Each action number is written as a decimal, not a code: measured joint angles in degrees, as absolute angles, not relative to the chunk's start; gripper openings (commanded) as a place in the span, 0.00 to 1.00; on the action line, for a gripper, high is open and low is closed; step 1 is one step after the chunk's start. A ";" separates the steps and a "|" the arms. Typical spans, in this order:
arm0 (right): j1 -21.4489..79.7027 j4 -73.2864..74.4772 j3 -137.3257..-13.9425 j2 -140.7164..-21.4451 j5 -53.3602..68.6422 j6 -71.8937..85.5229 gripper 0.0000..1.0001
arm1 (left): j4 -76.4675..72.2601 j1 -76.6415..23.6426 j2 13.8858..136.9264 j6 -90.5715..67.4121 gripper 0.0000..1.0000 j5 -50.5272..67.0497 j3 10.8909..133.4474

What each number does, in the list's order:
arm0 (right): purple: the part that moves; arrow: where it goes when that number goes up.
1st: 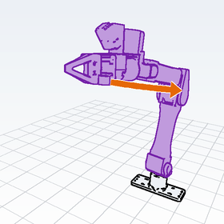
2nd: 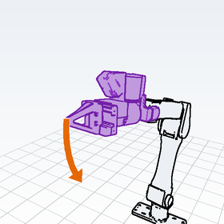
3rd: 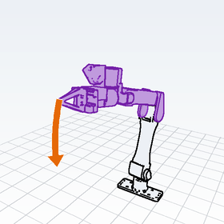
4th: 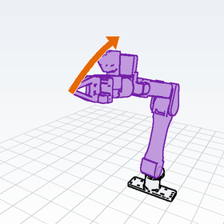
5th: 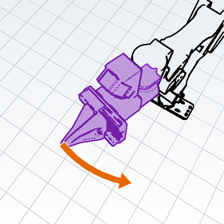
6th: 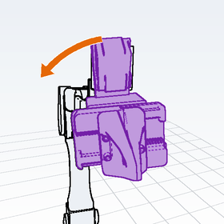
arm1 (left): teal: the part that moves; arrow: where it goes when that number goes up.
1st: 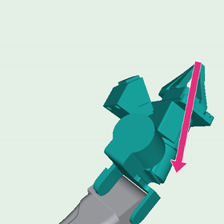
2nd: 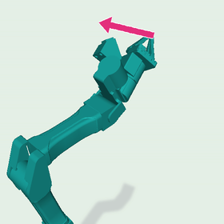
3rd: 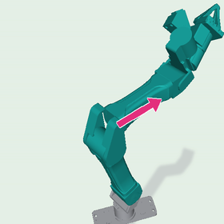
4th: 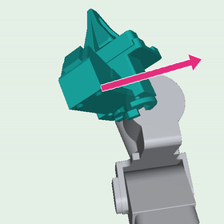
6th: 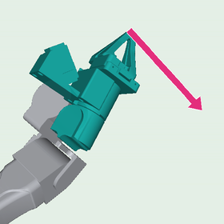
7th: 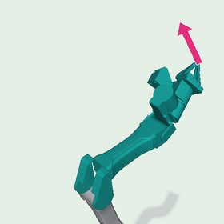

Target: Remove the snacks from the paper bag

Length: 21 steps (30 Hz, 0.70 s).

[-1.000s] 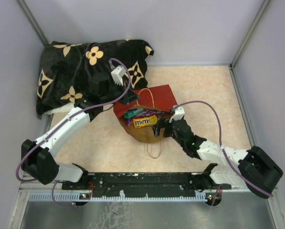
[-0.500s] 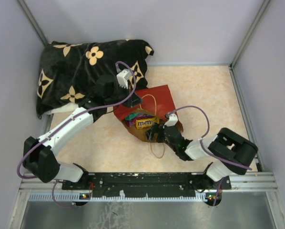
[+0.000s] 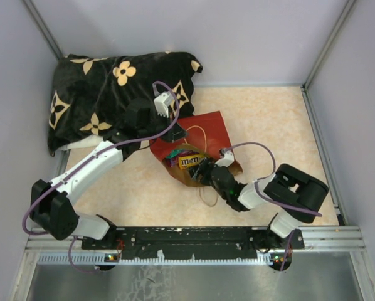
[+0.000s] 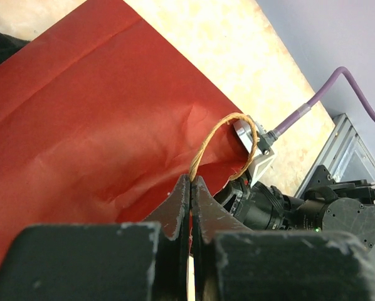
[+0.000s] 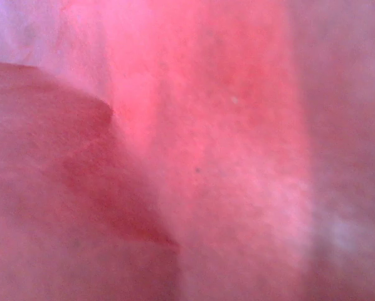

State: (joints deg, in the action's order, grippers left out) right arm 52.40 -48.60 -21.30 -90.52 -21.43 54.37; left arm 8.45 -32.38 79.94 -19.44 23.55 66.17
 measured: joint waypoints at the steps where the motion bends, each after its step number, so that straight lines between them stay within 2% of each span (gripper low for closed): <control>1: 52.73 -49.10 -20.88 -90.52 -21.45 55.77 0.73 | 8.73 -32.38 79.94 -19.46 0.00 23.62 66.17; 3: 53.32 -49.32 -20.45 -90.63 -21.39 57.93 0.78 | 9.15 -32.40 79.94 -19.46 0.00 23.77 66.17; 4: 53.60 -49.28 -20.45 -90.72 -21.30 58.76 0.85 | 9.23 -32.40 79.94 -19.46 0.00 23.86 66.17; 5: 53.87 -49.28 -20.45 -90.85 -21.15 59.44 0.97 | 9.23 -32.42 79.94 -19.46 0.00 23.90 66.17; 6: 53.91 -49.47 -20.45 -91.02 -20.71 59.81 0.99 | 9.26 -32.42 79.94 -19.46 0.00 23.94 66.17; 16: 53.30 -73.21 -19.84 -104.88 -9.08 61.19 0.99 | 9.72 -32.40 80.12 -19.40 0.00 23.86 66.17; 21: 53.19 -77.06 -20.01 -106.69 -6.76 62.67 0.99 | 9.98 -32.38 80.38 -19.33 0.00 23.77 66.17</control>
State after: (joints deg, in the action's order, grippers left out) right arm 53.19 -77.06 -20.01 -106.69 -6.76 62.67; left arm 9.98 -32.38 80.38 -19.33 23.77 66.17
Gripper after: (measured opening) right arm 0.991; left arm 0.007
